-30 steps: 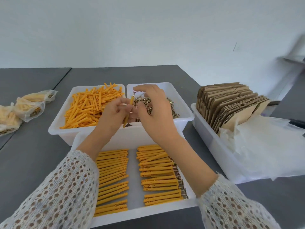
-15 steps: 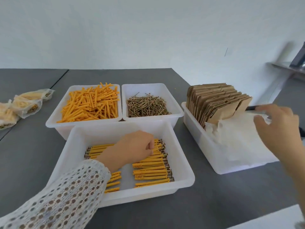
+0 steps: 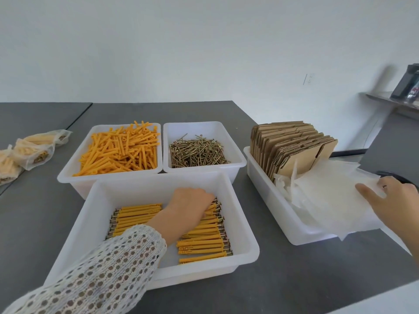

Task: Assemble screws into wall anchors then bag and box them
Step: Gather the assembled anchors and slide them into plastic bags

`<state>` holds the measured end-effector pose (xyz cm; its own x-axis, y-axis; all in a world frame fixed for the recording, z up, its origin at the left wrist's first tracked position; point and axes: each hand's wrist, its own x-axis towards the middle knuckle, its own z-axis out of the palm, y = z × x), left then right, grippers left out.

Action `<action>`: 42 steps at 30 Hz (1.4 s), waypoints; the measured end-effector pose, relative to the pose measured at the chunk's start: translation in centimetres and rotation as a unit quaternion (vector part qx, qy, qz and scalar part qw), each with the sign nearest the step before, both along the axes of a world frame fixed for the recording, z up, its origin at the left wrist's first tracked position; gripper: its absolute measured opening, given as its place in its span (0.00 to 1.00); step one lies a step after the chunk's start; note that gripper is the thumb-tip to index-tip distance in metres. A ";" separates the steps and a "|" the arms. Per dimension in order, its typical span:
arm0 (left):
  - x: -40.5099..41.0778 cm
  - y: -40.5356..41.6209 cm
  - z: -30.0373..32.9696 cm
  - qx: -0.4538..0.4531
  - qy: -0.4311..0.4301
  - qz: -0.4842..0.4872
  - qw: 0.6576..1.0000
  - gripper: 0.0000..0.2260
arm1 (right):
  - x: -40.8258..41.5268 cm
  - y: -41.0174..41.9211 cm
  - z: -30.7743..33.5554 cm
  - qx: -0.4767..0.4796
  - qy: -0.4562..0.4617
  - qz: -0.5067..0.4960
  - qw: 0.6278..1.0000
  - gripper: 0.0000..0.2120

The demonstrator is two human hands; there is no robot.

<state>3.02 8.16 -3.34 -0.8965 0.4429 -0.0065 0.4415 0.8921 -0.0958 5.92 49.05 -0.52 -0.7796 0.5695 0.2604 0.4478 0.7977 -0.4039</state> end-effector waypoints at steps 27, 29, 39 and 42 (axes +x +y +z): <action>6.4 1.0 10.1 0.588 -0.206 -0.067 0.779 0.35 | 8.1 -20.7 6.8 -0.523 0.311 0.311 0.730 0.07; 6.9 0.2 9.9 0.575 -0.221 -0.073 0.784 0.34 | 8.1 -22.5 5.9 -0.526 0.285 0.301 0.743 0.11; 9.0 -2.3 8.3 0.614 -0.126 -0.010 0.779 0.22 | 8.4 -26.0 4.2 -0.109 0.298 0.402 0.859 0.18; 9.6 -2.2 8.3 0.592 -0.114 -0.023 0.797 0.21 | 8.5 -26.8 4.6 -0.180 0.224 0.441 0.850 0.12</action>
